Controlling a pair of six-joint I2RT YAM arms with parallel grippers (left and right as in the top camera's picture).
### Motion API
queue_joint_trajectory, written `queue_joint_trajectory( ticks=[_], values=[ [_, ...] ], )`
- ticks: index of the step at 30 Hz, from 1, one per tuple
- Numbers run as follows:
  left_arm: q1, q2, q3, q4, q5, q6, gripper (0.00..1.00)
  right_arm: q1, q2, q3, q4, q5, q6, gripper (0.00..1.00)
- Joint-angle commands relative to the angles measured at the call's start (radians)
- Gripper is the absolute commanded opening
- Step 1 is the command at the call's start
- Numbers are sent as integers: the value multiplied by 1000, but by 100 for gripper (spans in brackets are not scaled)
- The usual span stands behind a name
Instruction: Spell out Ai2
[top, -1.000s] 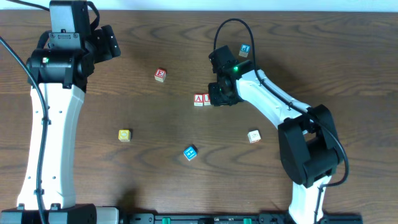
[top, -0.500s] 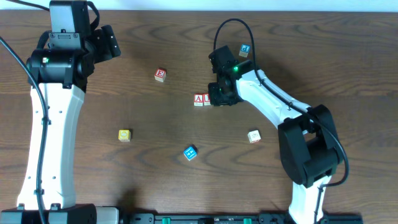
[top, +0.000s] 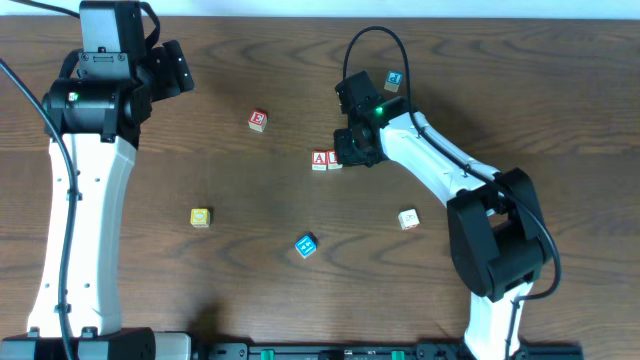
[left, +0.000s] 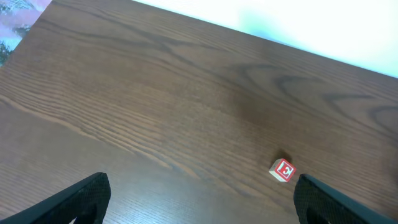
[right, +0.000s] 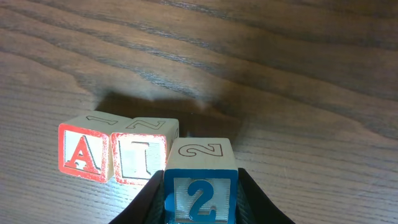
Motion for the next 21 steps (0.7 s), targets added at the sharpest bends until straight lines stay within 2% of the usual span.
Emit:
queue_joint_trajectory(
  ticks=[1, 7, 11, 17, 21],
  values=[
    [2, 2, -10, 2, 5, 14, 95, 13, -3, 13, 8, 10, -9, 15],
    [2, 2, -10, 2, 5, 14, 96, 13, -3, 13, 20, 11, -16, 17],
    [2, 2, -10, 2, 5, 14, 95, 13, -3, 12, 20, 11, -17, 27],
    [2, 2, -10, 2, 5, 14, 95, 13, -3, 12, 20, 10, -16, 36],
    [2, 2, -10, 2, 5, 14, 95, 13, -3, 12, 20, 10, -17, 37]
  ],
)
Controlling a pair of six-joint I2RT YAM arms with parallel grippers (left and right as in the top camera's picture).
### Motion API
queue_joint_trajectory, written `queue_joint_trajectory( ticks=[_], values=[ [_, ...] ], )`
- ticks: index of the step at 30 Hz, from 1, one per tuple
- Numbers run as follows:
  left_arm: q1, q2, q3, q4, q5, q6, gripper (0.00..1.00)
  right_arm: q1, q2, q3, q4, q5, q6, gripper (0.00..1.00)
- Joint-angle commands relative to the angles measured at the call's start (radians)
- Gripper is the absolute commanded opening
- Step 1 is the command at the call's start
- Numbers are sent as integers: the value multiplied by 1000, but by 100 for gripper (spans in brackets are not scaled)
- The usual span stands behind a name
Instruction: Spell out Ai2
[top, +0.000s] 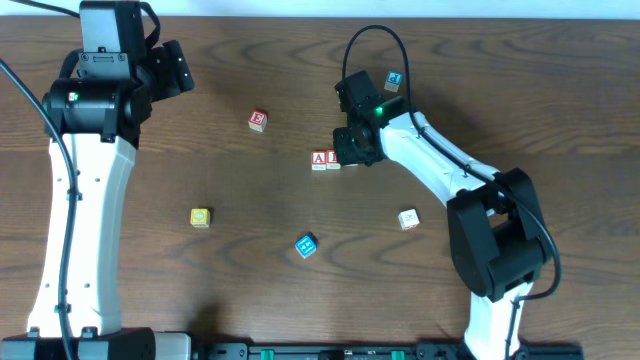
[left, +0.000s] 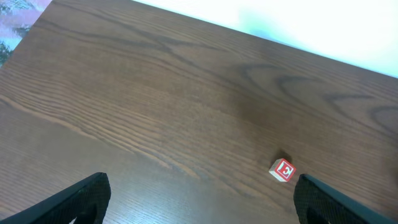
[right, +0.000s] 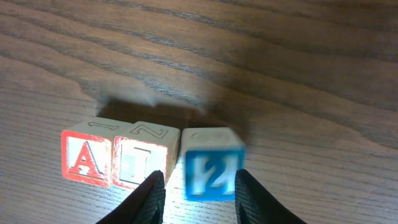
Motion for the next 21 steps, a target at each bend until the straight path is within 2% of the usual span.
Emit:
queue_joint_trajectory(
  ticks=[1, 8, 13, 16, 17, 18, 19, 21],
  values=[
    [2, 2, -10, 2, 5, 13, 95, 13, -3, 12, 5, 7, -8, 38],
    [2, 2, -10, 4, 5, 14, 95, 13, -3, 12, 8, 8, -8, 39],
    [2, 2, -10, 11, 5, 14, 95, 10, -6, 18, 43, 38, -19, 35],
    [2, 2, -10, 15, 5, 14, 95, 3, -18, 51, 40, 51, -53, 27],
    [2, 2, -10, 16, 5, 14, 95, 1, -23, 68, 34, 68, -53, 21],
    [2, 2, -10, 16, 5, 14, 95, -2, -32, 87, 24, 91, -53, 6],
    [2, 2, -10, 16, 5, 14, 95, -6, -39, 100, 16, 115, -53, 1],
    [2, 2, -10, 16, 5, 14, 95, -23, -50, 113, -3, 164, -63, 1]
  ],
)
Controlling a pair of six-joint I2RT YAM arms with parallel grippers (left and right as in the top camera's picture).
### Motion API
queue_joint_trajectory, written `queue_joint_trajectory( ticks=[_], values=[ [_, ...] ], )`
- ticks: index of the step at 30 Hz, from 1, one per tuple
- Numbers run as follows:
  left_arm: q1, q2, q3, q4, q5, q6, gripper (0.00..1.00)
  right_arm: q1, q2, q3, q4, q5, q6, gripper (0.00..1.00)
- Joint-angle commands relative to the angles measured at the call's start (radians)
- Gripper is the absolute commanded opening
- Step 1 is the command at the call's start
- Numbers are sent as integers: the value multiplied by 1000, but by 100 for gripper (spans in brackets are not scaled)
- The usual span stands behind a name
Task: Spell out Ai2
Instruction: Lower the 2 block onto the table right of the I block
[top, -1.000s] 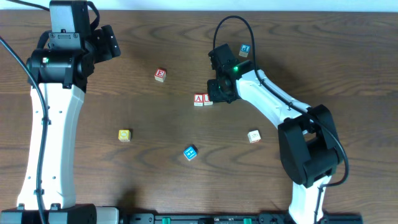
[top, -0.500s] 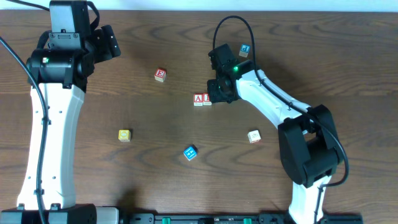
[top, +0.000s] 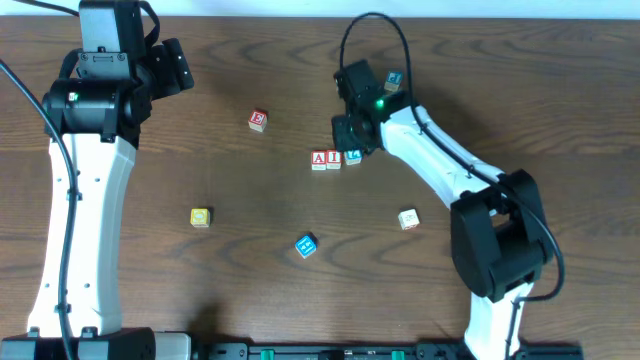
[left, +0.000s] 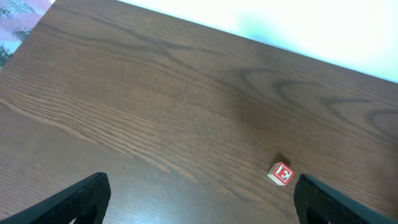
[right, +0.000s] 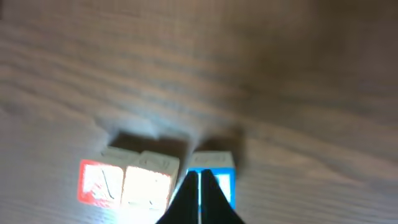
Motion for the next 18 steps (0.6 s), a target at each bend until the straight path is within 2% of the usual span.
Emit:
queue_joint_trajectory(
  ticks=[1, 7, 18],
  values=[
    [2, 2, -10, 2, 4, 14, 95, -28, -43, 32, -27, 84, -37, 1],
    [2, 2, -10, 1, 4, 13, 95, -94, -37, -35, -40, 11, -45, 1],
    [2, 2, -10, 2, 4, 14, 95, -94, 3, -91, 6, -69, -81, 1]
  ],
)
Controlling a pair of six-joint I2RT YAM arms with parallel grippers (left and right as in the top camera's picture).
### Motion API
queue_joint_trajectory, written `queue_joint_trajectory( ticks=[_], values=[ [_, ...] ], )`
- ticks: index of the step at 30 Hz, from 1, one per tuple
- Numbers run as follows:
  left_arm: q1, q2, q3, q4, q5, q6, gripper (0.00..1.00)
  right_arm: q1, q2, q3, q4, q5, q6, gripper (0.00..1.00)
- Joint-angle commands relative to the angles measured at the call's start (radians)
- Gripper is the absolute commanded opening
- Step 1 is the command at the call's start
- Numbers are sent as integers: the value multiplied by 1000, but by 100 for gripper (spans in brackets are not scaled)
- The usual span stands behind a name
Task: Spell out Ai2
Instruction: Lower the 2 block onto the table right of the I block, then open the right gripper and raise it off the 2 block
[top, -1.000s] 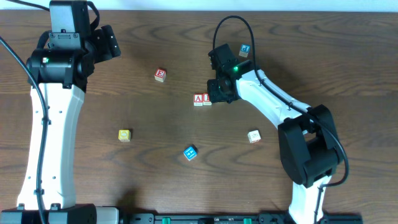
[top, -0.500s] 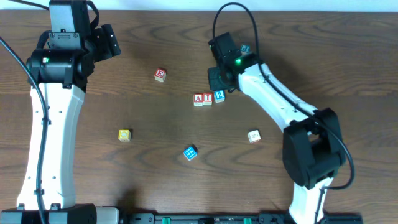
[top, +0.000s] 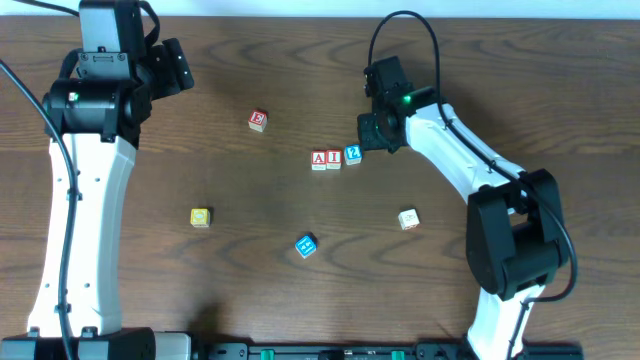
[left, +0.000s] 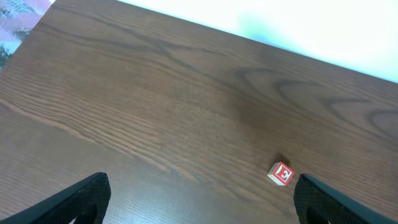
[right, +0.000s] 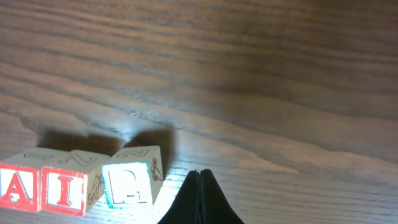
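Note:
Three blocks stand in a row at mid-table: red A block (top: 319, 159) (right: 17, 185), red I block (top: 334, 158) (right: 65, 190) and blue 2 block (top: 352, 154) (right: 130, 184), the 2 turned slightly askew. My right gripper (top: 372, 133) (right: 200, 175) is shut and empty, lifted just right of and behind the 2 block. My left gripper (top: 178, 68) (left: 199, 205) hangs open at the far left, with a red E block (left: 281, 173) (top: 258, 120) ahead of it.
Loose blocks lie around: a yellow block (top: 200, 216) at left, a blue block (top: 306, 245) at front centre, a pale block (top: 408, 219) at front right. The table's far edge (left: 249, 37) runs past the left gripper.
My right gripper, shut, has drawn back to the right and away from the 2 block, which now shows uncovered beside the I. The left arm has not moved.
My right gripper was shut on the blue 2 block, holding it just in front of the A and I. Then its jaws stood open with the 2 set down next to the I. It then shut empty above the block and now sits off to its right.

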Motion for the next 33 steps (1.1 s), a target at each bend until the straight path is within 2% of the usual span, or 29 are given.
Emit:
queue_joint_trajectory(
  ticks=[1, 12, 33],
  values=[
    [2, 2, -10, 1, 4, 14, 95, 6, 32, -8, 1, -42, -24, 1],
    [2, 2, -10, 1, 4, 14, 95, 16, 90, -8, -11, -82, -24, 1],
    [2, 2, -10, 0, 4, 14, 95, 60, 91, -8, -23, -116, -31, 1]
  ],
)
